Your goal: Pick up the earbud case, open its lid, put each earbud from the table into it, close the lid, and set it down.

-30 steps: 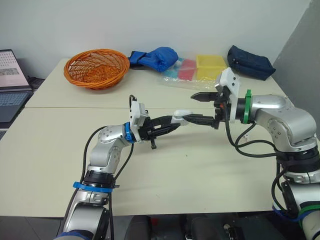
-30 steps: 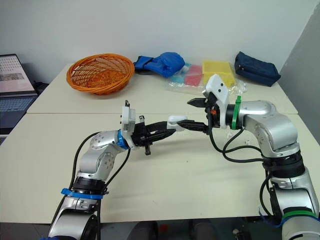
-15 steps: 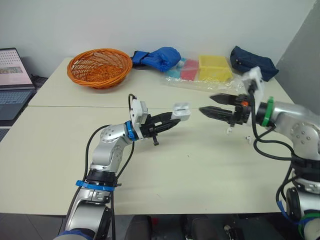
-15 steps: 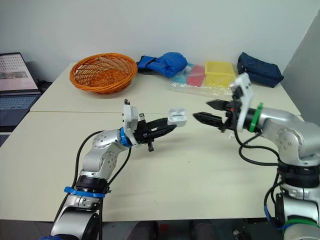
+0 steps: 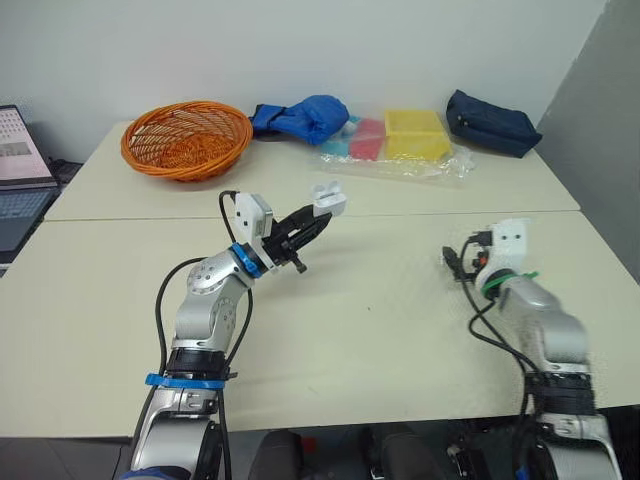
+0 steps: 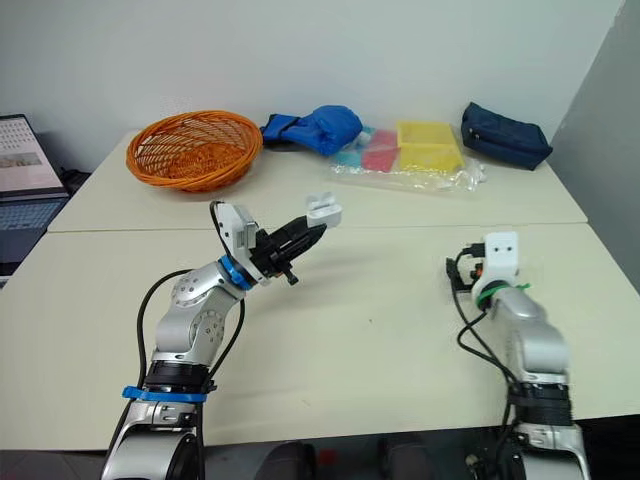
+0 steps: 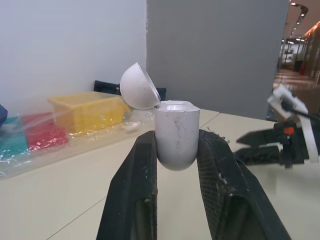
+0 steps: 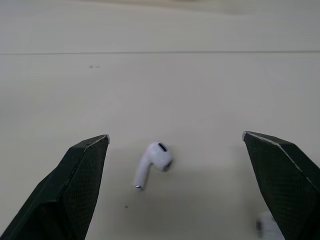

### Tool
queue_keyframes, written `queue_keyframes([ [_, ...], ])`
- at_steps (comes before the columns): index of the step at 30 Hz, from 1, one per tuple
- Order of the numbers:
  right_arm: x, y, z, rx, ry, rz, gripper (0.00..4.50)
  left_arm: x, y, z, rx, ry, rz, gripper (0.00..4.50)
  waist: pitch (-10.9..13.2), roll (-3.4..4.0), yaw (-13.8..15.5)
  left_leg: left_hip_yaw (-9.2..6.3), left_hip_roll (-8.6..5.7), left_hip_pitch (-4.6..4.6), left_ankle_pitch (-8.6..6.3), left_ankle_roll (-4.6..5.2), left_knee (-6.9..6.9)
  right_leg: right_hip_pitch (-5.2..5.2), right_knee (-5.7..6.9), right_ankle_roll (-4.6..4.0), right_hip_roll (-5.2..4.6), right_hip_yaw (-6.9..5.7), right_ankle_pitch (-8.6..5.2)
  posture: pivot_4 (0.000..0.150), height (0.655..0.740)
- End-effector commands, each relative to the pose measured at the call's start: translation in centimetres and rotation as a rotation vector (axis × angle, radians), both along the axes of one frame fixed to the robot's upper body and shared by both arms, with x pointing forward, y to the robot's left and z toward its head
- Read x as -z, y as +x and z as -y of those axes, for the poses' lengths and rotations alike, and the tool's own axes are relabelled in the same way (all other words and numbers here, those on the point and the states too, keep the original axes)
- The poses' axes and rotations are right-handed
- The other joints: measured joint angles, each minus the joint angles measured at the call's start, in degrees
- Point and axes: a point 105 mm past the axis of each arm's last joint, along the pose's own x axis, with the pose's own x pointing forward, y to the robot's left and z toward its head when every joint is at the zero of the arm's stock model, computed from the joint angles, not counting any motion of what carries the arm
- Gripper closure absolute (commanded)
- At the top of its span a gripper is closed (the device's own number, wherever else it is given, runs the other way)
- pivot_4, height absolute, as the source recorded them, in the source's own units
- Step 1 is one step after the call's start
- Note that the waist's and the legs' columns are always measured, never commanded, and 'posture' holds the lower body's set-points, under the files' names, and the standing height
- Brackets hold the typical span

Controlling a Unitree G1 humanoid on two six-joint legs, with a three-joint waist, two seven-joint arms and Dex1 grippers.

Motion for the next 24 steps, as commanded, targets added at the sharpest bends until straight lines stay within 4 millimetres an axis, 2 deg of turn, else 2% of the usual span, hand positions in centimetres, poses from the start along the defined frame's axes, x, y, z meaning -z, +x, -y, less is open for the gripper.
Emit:
queue_keyframes([
  [1,-1.5,0.8,0.1,0.047,-0.014,0.081,0.02,-2.1,-0.2,0.1,-0.005,0.0,0.086,3.74,0.0,0.0,0.22,0.02,0.0,-0.04,0.0,0.0,-0.01,-0.01,-0.05,0.0,-0.01,0.01,0.0,0.15,0.74],
  [9,-0.1,0.9,-0.7,0.076,-0.002,0.053,0.02,-2.4,-0.5,0.1,-0.011,0.002,0.093,3.74,0.0,0.0,0.77,0.07,0.0,-0.05,-0.01,0.0,-0.04,-0.02,-0.09,0.04,-0.07,0.02,-0.03,0.15,0.74],
  [10,0.3,0.7,-1.4,0.056,0.004,0.045,0.18,-2.3,-0.5,0.0,-0.014,0.006,0.093,3.74,0.0,0.0,0.76,0.06,0.0,-0.04,0.0,0.0,-0.04,-0.01,-0.08,0.04,-0.07,0.02,-0.03,0.15,0.74],
  [12,1.0,0.3,-2.5,0.028,0.013,0.023,0.64,-2.6,-0.4,-0.3,-0.031,0.006,0.11,3.74,-0.01,0.01,0.73,0.05,0.01,-0.02,0.0,0.0,-0.04,0.0,-0.05,0.04,-0.06,0.02,-0.03,0.15,0.74],
  [15,2.1,-0.2,-3.3,0.027,0.031,-0.018,1.65,-3.1,-0.2,-0.4,-0.042,0.005,0.126,3.74,-0.01,0.0,0.69,0.04,0.03,-0.01,0.0,0.0,-0.04,-0.01,-0.05,0.04,-0.04,0.02,-0.03,0.15,0.74],
  [21,2.0,0.1,-2.4,0.056,0.037,-0.004,3.85,-2.9,-0.3,-0.5,-0.034,0.01,0.116,3.74,-0.02,-0.01,0.29,0.05,0.04,0.03,0.0,0.0,-0.03,0.01,-0.04,0.03,-0.02,0.02,-0.02,0.15,0.74],
  [22,1.9,0.3,-2.3,0.055,0.034,-0.001,4.04,-2.9,-0.3,-0.4,-0.033,0.011,0.116,3.74,-0.02,-0.02,0.29,0.05,0.04,0.03,0.0,0.0,-0.03,0.01,-0.04,0.03,-0.02,0.02,-0.02,0.15,0.74],
  [24,1.6,0.7,-2.0,0.043,0.022,0.01,4.04,-2.8,-0.3,-0.3,-0.029,0.013,0.116,3.74,-0.02,-0.02,0.25,0.05,0.04,0.03,0.0,0.0,-0.02,0.02,-0.03,0.03,-0.02,0.02,-0.02,0.15,0.74],
])
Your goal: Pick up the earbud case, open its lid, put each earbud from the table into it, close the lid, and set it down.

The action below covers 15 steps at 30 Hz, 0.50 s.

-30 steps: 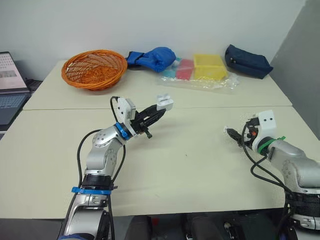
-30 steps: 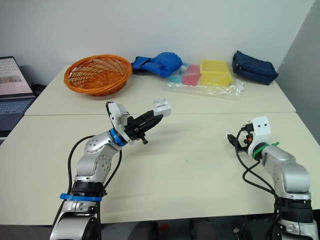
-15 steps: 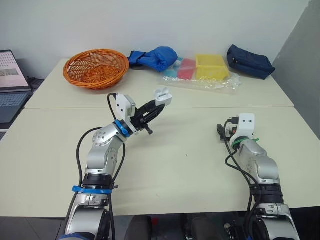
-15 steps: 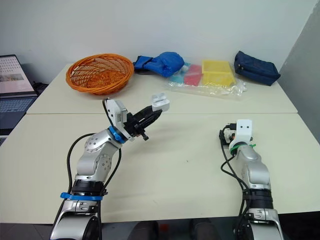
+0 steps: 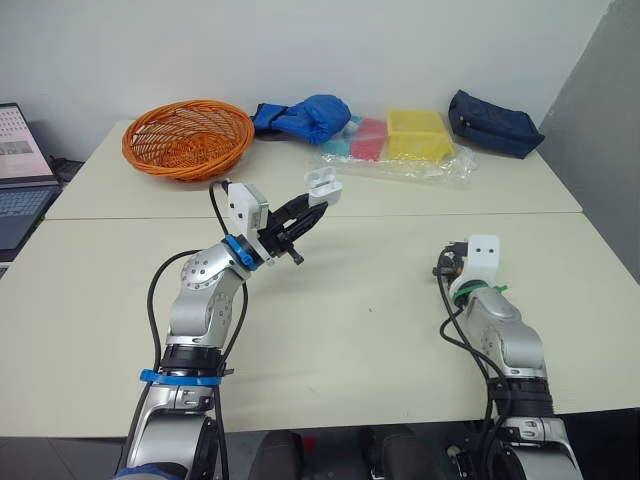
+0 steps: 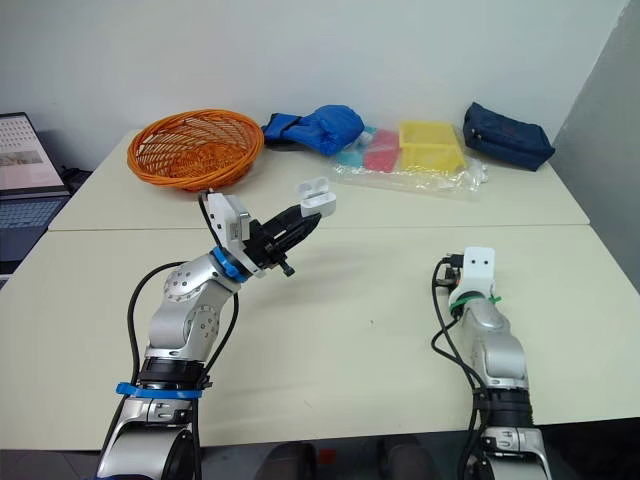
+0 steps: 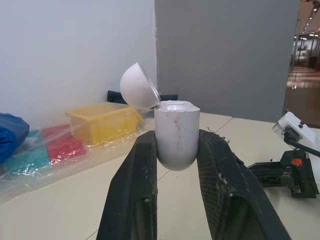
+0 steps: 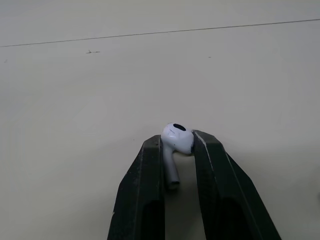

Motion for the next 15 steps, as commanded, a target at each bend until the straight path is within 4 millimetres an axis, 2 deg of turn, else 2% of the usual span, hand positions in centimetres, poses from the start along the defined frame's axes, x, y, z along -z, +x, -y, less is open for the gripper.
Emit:
queue_keyframes([
  [1,-0.2,0.7,0.3,-0.022,-0.005,0.004,4.04,-1.6,-0.4,0.2,0.009,0.001,0.069,3.74,0.0,0.0,-0.06,0.02,0.0,0.01,0.0,0.0,0.02,0.0,0.0,0.02,0.0,0.02,0.02,0.15,0.74],
  [6,-0.7,1.0,0.0,-0.07,0.018,0.021,4.04,-1.5,-0.4,0.2,0.011,0.002,0.067,3.74,0.0,0.0,-0.07,0.04,-0.02,0.02,0.01,0.01,0.06,0.01,0.0,0.06,-0.01,0.04,0.1,0.15,0.74],
  [9,-2.2,-0.1,-2.6,-0.279,0.024,0.053,4.04,-1.3,-0.7,-0.1,0.018,0.011,0.061,3.74,0.0,0.0,-0.09,0.05,-0.02,0.0,0.01,0.01,0.03,-0.02,-0.02,0.06,-0.01,0.06,0.1,0.15,0.74],
  [11,-2.9,-3.0,-5.2,-0.576,-0.052,0.016,4.04,-1.0,-1.0,-0.3,0.031,0.023,0.053,3.74,0.04,0.06,0.02,0.05,-0.02,-0.03,0.0,0.01,-0.03,-0.05,-0.04,0.05,0.0,0.05,0.08,0.15,0.74],
  [12,-2.7,-4.4,-5.9,-0.685,-0.086,-0.016,4.04,-0.8,-1.1,-0.3,0.036,0.026,0.05,3.74,0.06,0.09,0.13,0.03,-0.02,-0.07,0.0,0.0,-0.07,-0.06,-0.07,0.03,0.0,0.04,0.06,0.15,0.74],
  [14,-2.3,-7.2,-5.4,-0.853,-0.182,-0.092,4.04,-0.5,-1.3,-0.5,0.044,0.04,0.046,3.74,0.06,0.09,0.46,0.0,-0.01,-0.09,-0.01,0.0,-0.12,-0.05,-0.13,0.03,-0.02,0.0,-0.03,0.15,0.74],
  [15,-2.2,-8.0,-5.0,-0.892,-0.208,-0.118,4.04,-0.4,-1.3,-0.5,0.046,0.045,0.045,3.74,0.06,0.08,0.55,0.0,-0.04,-0.13,-0.01,0.0,-0.13,-0.07,-0.16,0.03,-0.05,-0.03,-0.06,0.15,0.74],
])
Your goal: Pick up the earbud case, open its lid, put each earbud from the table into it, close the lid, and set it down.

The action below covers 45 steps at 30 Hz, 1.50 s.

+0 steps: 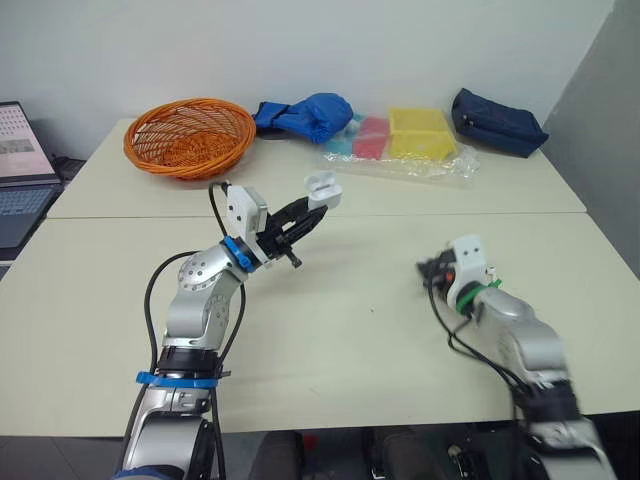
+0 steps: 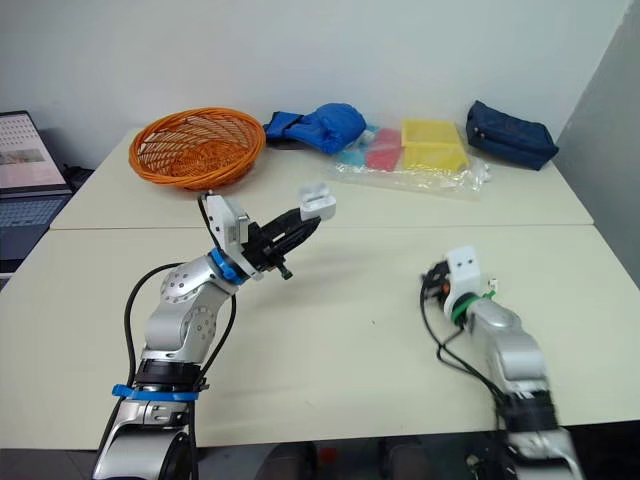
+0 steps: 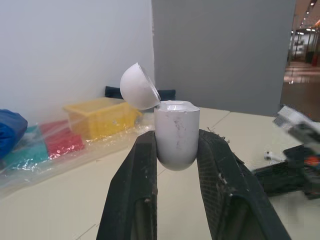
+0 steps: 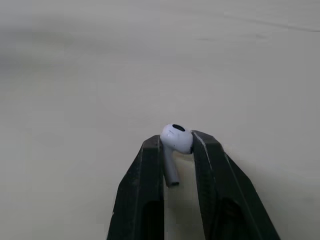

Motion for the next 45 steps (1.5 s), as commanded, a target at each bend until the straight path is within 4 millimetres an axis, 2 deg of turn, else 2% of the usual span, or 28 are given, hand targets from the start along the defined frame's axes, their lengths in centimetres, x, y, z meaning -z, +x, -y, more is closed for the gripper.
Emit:
queue_keyframes([
  [1,-0.6,-3.6,0.2,-0.241,-0.097,-0.054,4.04,-0.9,-0.6,0.0,0.024,0.006,0.052,3.74,0.0,-0.03,0.12,-0.01,-0.02,0.03,0.0,0.0,-0.03,0.04,-0.03,0.04,-0.01,-0.02,-0.03,0.15,0.74],
  [4,0.1,-5.6,2.0,-0.348,-0.198,-0.123,4.04,-0.8,-0.6,0.1,0.028,-0.003,0.054,3.74,0.02,-0.07,0.31,-0.05,-0.07,0.01,0.0,0.0,0.04,0.08,-0.07,0.04,-0.07,-0.07,-0.03,0.15,0.74],
  [6,0.3,-6.1,3.1,-0.396,-0.247,-0.141,4.04,-0.8,-0.7,0.4,0.032,-0.007,0.056,3.74,0.04,-0.1,0.28,-0.02,-0.08,0.04,0.0,0.0,0.13,0.11,-0.05,0.08,-0.08,-0.06,0.0,0.15,0.74],
  [9,0.6,-5.7,5.1,-0.407,-0.309,-0.148,4.04,-0.5,-1.1,0.7,0.042,-0.011,0.056,3.74,0.04,-0.1,0.06,0.02,-0.09,0.11,0.0,0.0,0.18,0.12,-0.02,0.13,-0.07,-0.03,0.05,0.15,0.74],
  [12,0.6,-5.2,6.0,-0.401,-0.318,-0.145,4.04,-0.2,-1.4,0.8,0.044,-0.012,0.055,3.74,0.04,-0.11,-0.07,0.05,-0.08,0.14,0.0,0.0,0.16,0.12,-0.02,0.13,-0.06,0.01,0.06,0.15,0.74],
  [15,0.8,-4.5,6.7,-0.373,-0.319,-0.146,3.02,-0.1,-1.6,0.8,0.044,-0.017,0.05,3.74,0.05,-0.11,0.13,0.0,-0.06,0.11,0.0,0.0,0.15,0.11,0.0,0.12,-0.04,-0.04,0.06,0.15,0.74],
  [19,1.4,-4.7,7.6,-0.372,-0.364,-0.174,1.63,-0.2,-1.4,0.8,0.032,-0.021,0.051,3.74,0.04,-0.12,0.22,0.02,-0.1,0.1,0.0,-0.01,0.18,0.14,-0.01,0.13,-0.07,-0.02,0.06,0.15,0.74],
  [23,1.0,-5.5,7.9,-0.392,-0.442,-0.209,1.63,-0.1,-1.4,0.7,0.03,-0.023,0.047,3.74,0.04,-0.12,0.24,0.04,-0.15,0.11,0.0,-0.01,0.19,0.14,-0.01,0.15,-0.14,-0.01,0.07,0.15,0.74],
  [33,-1.8,-6.5,3.5,-0.247,-0.278,-0.332,1.63,0.3,-1.5,1.3,0.027,-0.039,0.041,3.74,0.04,-0.12,0.13,0.01,-0.08,0.09,0.0,-0.01,0.16,0.1,0.03,0.13,-0.11,-0.02,0.06,0.15,0.74],
  [39,-1.1,-6.4,4.0,-0.197,-0.352,-0.314,1.63,0.3,-1.5,1.3,0.017,-0.041,0.042,3.74,0.04,-0.12,0.25,0.03,-0.14,0.07,0.0,-0.01,0.18,0.11,-0.02,0.14,-0.16,-0.02,0.06,0.15,0.74],
  [45,0.2,-6.3,5.7,-0.169,-0.413,-0.322,1.63,0.2,-1.5,1.3,0.006,-0.04,0.045,3.74,0.04,-0.12,0.25,0.02,-0.13,0.04,0.0,-0.01,0.15,0.1,-0.07,0.14,-0.15,-0.04,0.05,0.15,0.74],
])
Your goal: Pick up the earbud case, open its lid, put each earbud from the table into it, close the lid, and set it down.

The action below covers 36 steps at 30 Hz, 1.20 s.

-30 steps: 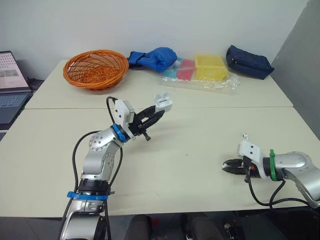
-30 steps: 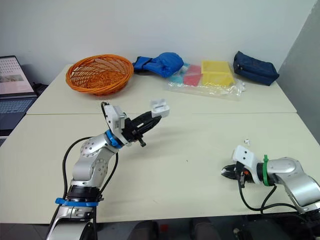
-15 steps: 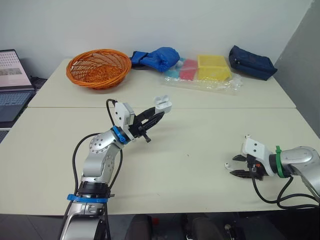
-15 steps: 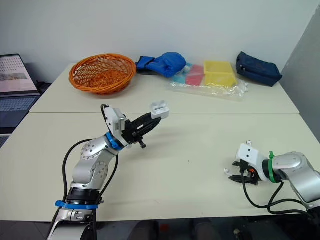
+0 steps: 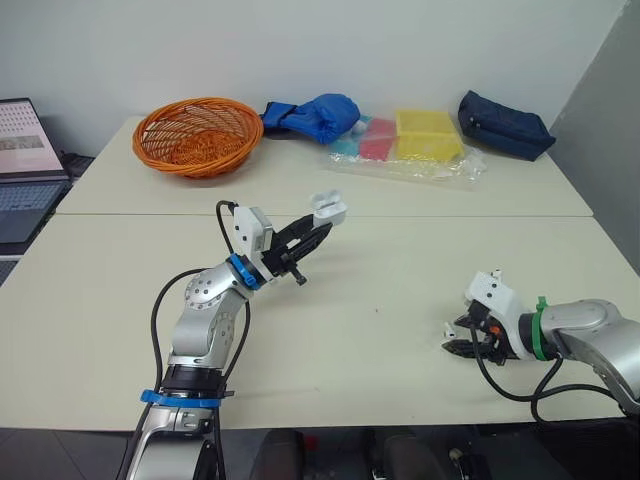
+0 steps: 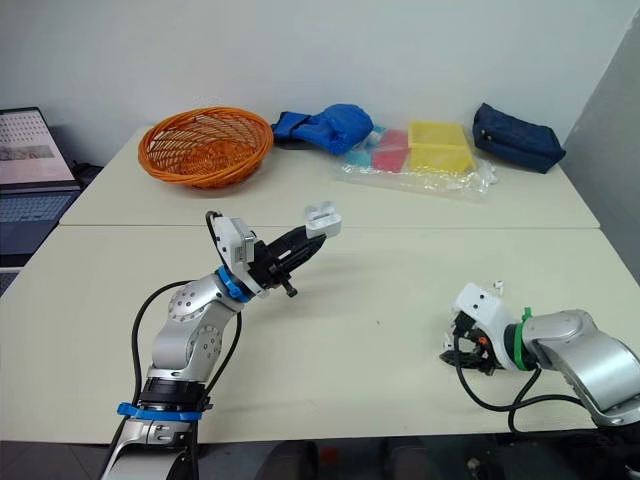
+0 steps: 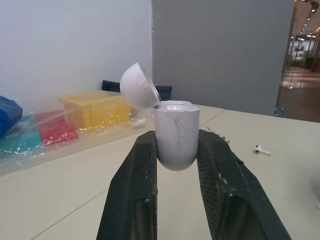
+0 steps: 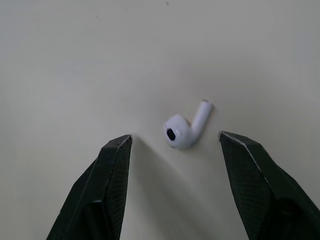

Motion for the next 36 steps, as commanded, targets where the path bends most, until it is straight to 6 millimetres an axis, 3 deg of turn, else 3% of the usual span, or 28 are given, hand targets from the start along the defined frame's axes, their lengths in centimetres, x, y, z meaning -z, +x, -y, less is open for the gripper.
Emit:
queue_keyframes([
  [1,0.0,0.3,0.9,-0.035,-0.055,0.042,1.63,-1.3,-0.6,0.3,0.004,-0.004,0.066,3.74,0.0,0.0,-0.01,-0.01,0.0,0.0,0.0,0.0,0.01,0.0,0.0,0.0,0.0,-0.01,0.0,0.15,0.74],
  [5,-0.3,0.4,0.8,-0.129,-0.085,0.096,1.63,-1.3,-0.7,0.3,0.003,-0.003,0.064,3.74,0.0,0.0,-0.01,0.02,0.0,0.02,0.0,0.0,0.04,0.01,0.0,0.02,-0.01,0.01,0.01,0.15,0.74],
  [7,-1.6,0.7,0.5,-0.191,-0.079,0.146,1.63,-1.3,-0.7,0.1,0.0,0.0,0.063,3.74,0.0,0.0,-0.01,0.02,0.0,0.02,0.0,0.0,0.04,0.0,0.01,0.02,0.0,0.01,0.01,0.15,0.74],
  [10,-3.7,-0.2,-0.7,-0.418,-0.097,0.202,1.63,-1.3,-0.7,-0.1,-0.005,0.005,0.063,3.74,0.0,0.0,-0.01,0.03,0.0,0.01,0.0,0.0,0.0,-0.03,0.01,0.01,0.0,0.01,0.01,0.15,0.74],
  [13,-4.1,-0.7,-1.1,-0.549,-0.133,0.22,1.63,-1.3,-0.6,-0.2,-0.008,0.006,0.062,3.74,0.0,0.0,-0.03,0.0,0.02,0.02,0.0,0.0,-0.02,-0.02,0.0,0.0,0.03,-0.02,0.0,0.15,0.74],
  [17,-4.1,0.0,-2.1,-1.016,-0.271,0.259,1.63,-1.3,-0.7,0.3,0.014,0.007,0.062,3.74,0.04,0.01,-0.46,0.06,0.04,0.11,0.0,0.0,0.03,0.0,0.03,0.0,0.06,0.03,0.01,0.15,0.74],
  [20,-3.6,1.1,-2.7,-1.202,-0.327,0.227,1.63,-1.5,-0.6,0.4,0.016,0.008,0.068,3.74,0.05,-0.01,-0.6,0.05,0.04,0.16,0.0,0.0,0.06,0.03,0.06,-0.01,0.06,0.01,0.03,0.15,0.74],
  [32,-2.0,2.6,-1.3,-1.512,-0.535,0.134,1.63,-1.1,-1.2,-0.2,-0.005,0.008,0.058,3.74,0.07,0.01,0.06,0.08,0.05,0.07,0.0,0.0,-0.01,-0.04,0.12,-0.11,-0.03,0.02,-0.14,0.15,0.74],
  [36,-2.0,3.4,-2.0,-1.536,-0.54,0.119,1.63,-1.3,-1.2,0.0,-0.008,0.008,0.063,3.74,0.07,0.01,0.04,0.05,0.07,0.14,0.01,0.0,0.02,-0.03,0.24,-0.15,-0.02,0.01,-0.12,0.15,0.74],
])
